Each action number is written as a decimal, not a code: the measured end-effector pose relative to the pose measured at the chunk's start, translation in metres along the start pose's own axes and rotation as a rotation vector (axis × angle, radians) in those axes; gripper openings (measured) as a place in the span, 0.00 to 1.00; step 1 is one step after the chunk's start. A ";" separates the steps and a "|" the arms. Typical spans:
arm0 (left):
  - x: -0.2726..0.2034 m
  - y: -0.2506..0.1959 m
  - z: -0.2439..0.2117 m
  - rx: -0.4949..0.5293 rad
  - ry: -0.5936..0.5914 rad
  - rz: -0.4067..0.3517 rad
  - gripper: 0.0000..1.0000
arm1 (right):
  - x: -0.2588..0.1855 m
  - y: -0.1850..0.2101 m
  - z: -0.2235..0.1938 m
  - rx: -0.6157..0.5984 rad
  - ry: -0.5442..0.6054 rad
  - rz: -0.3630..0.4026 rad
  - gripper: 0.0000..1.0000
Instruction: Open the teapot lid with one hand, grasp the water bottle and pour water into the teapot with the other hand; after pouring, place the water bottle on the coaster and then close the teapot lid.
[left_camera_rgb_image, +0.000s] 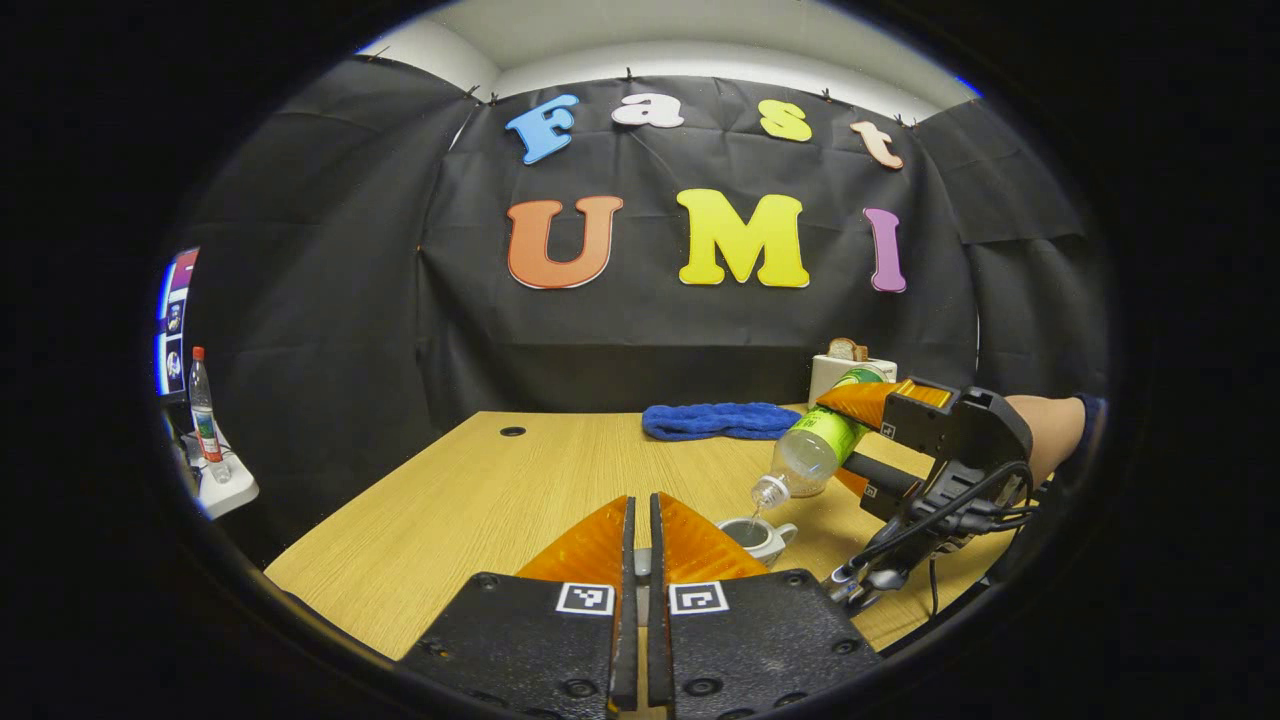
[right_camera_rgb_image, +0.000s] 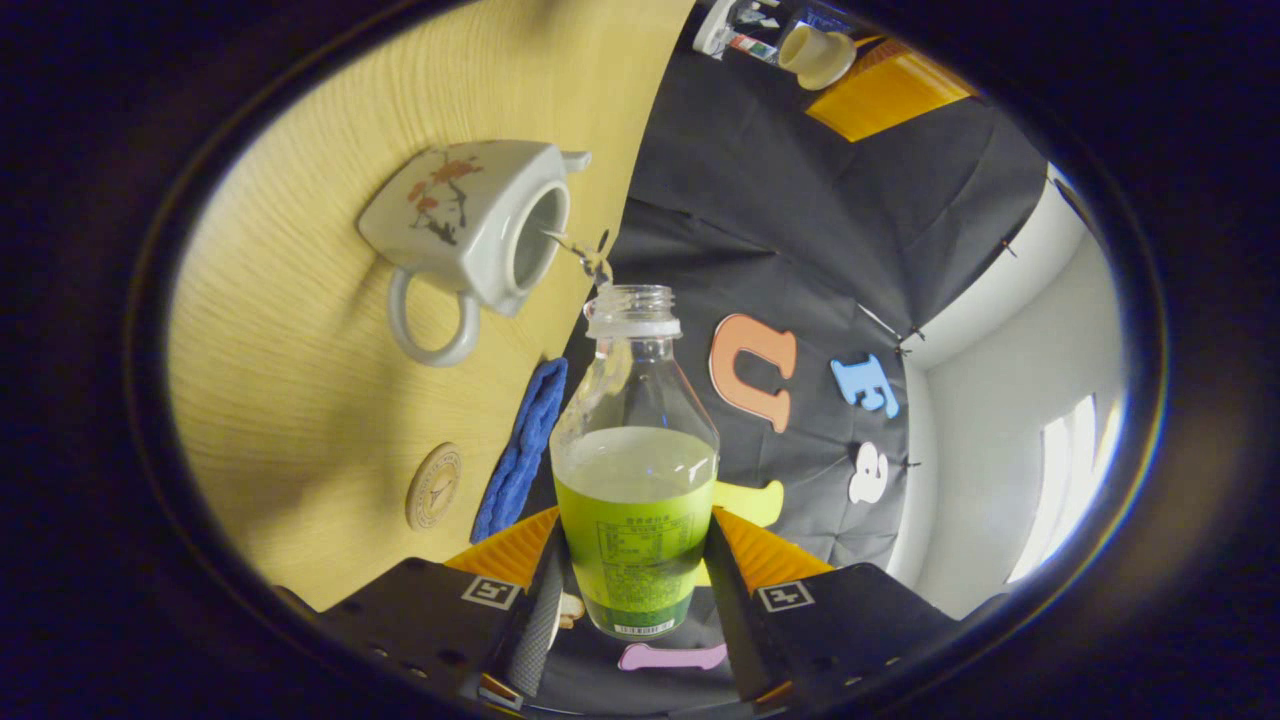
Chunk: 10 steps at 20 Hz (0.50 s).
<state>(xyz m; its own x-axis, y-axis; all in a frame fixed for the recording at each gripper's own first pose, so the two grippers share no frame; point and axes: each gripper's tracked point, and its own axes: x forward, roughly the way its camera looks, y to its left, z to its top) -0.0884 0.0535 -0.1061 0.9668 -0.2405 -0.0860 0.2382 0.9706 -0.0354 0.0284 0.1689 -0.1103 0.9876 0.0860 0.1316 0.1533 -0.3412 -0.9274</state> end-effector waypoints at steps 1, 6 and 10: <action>0.000 0.000 -0.001 -0.001 0.002 0.000 0.06 | -0.001 -0.001 0.001 -0.012 -0.001 -0.002 0.70; 0.000 0.000 -0.003 0.004 0.002 -0.006 0.06 | 0.000 -0.007 0.001 -0.067 -0.014 -0.014 0.70; -0.001 -0.002 -0.002 0.009 -0.002 -0.014 0.06 | -0.001 -0.011 0.004 -0.138 -0.024 -0.047 0.70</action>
<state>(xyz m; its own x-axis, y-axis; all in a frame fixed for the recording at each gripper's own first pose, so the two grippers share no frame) -0.0902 0.0522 -0.1080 0.9635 -0.2544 -0.0836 0.2530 0.9671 -0.0280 0.0254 0.1764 -0.1019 0.9783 0.1267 0.1638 0.2043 -0.4614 -0.8634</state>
